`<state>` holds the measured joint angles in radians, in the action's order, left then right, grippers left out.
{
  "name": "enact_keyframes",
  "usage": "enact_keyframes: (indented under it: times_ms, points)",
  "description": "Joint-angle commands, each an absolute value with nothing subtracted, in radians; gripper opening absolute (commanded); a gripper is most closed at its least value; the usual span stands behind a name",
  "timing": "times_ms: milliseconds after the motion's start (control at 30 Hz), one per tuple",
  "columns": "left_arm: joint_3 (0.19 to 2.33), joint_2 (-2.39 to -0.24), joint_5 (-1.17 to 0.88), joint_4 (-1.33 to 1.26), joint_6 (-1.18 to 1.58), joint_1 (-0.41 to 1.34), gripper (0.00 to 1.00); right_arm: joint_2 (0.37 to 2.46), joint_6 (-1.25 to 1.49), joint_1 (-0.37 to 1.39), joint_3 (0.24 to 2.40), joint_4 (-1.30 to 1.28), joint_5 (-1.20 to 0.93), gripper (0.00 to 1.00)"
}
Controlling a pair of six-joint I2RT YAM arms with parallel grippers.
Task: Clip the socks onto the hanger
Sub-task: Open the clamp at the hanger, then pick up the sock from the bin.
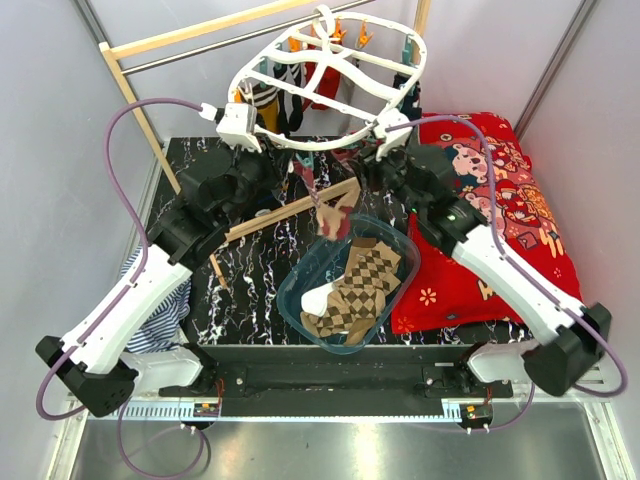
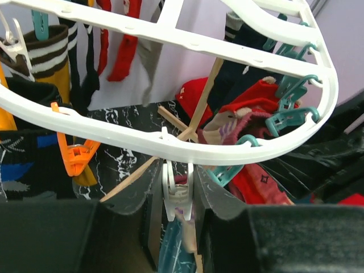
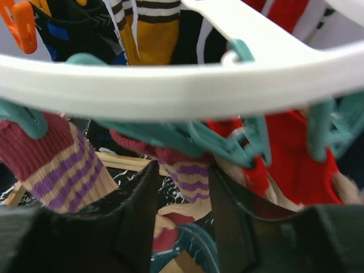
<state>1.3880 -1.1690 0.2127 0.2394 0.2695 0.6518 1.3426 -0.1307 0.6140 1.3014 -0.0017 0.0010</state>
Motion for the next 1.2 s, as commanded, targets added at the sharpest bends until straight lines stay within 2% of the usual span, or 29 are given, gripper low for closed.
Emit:
enact_keyframes:
  times_ms: [0,167,300,500,767,1000,1167]
  points:
    - [1.453,-1.187,0.290,0.218,0.324,0.680,0.04,1.206,-0.066,0.607,1.266,-0.119,0.086,0.50]
    - [1.479,-1.207,0.327,0.242,0.345,0.698,0.04,1.106,0.104,0.607,1.192,-0.259,0.107,0.53]
    - [1.488,-1.210,0.354,0.244,0.364,0.706,0.03,1.054,0.260,0.607,1.054,-0.350,0.130,0.52]
    - [1.511,-1.216,0.364,0.256,0.373,0.710,0.03,1.020,0.462,0.607,0.893,-0.390,0.207,0.52]
    - [1.509,-1.207,0.362,0.265,0.383,0.716,0.02,1.201,0.632,0.607,0.857,-0.356,0.287,0.50]
    - [1.490,-1.196,0.365,0.267,0.385,0.718,0.02,1.449,0.730,0.600,0.934,-0.321,0.342,0.48]
    - [1.482,-1.197,0.364,0.265,0.385,0.718,0.02,1.548,0.802,0.598,0.956,-0.319,0.353,0.47]
